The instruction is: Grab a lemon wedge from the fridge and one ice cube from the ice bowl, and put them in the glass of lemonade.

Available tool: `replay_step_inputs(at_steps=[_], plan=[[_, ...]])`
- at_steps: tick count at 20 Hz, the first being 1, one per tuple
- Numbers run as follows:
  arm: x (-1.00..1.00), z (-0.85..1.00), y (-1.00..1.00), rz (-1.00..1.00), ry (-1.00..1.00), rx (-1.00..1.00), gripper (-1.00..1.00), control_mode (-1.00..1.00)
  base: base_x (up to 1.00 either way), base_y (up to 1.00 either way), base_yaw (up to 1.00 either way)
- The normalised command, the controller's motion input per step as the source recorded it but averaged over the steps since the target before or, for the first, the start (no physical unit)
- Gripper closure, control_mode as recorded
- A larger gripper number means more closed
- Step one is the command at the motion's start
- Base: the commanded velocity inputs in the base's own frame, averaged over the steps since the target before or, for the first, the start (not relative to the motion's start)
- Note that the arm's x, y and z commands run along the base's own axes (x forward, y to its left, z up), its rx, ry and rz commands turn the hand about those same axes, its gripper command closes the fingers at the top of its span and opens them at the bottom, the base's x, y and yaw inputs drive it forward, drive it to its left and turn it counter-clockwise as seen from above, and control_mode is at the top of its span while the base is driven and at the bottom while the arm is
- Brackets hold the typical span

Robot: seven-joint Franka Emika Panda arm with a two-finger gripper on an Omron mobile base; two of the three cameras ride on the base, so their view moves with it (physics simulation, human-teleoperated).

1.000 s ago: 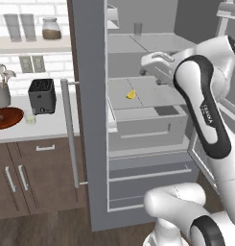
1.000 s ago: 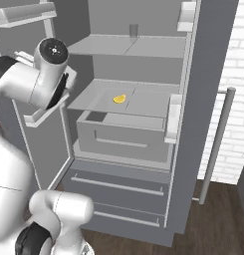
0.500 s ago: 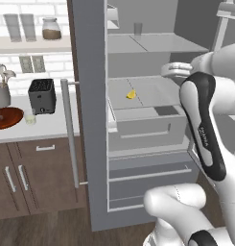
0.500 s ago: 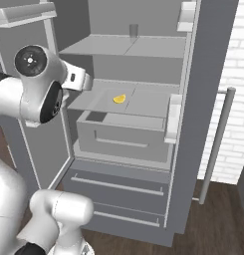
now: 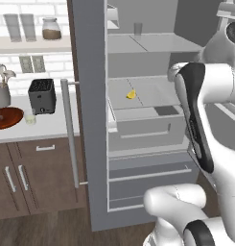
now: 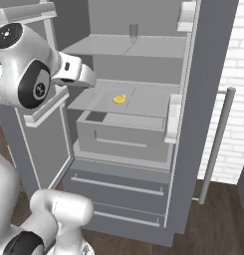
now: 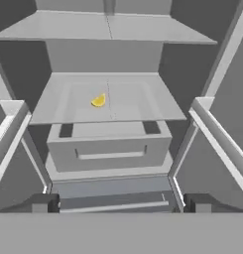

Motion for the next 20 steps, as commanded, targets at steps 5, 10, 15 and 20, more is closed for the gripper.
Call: replay_step_inputs(at_steps=[5, 10, 15, 20], plan=[[-0.15, -0.27, 0.06, -0.08, 0.18, -0.07, -1.00, -1.00, 0.00, 0.00, 0.00], [-0.62, -0.46, 0.00, 0.00, 0.01, 0.08, -1.00, -1.00, 0.00, 0.00, 0.00], [-0.81, -0.48, 0.00, 0.03, -0.14, 0.14, -1.00, -1.00, 0.00, 0.00, 0.00], [-0.55, -0.55, 0.10, 0.01, -0.02, 0.04, -1.00, -1.00, 0.00, 0.00, 0.00]])
